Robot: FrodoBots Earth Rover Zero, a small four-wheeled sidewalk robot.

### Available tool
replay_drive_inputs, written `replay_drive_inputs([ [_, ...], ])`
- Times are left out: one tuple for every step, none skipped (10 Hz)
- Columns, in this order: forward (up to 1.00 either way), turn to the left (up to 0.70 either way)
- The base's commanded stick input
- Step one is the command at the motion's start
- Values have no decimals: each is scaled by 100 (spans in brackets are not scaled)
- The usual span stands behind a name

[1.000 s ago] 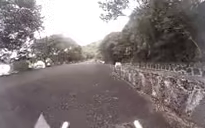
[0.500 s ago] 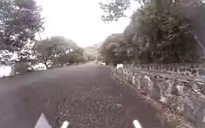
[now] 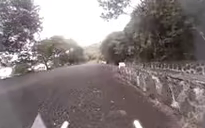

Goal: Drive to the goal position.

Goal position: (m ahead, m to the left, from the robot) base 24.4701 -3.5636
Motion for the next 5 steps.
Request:
replay_drive_inputs([
  [50, 0],
  [50, 0],
  [50, 0],
  [50, 0],
  [50, 0],
])
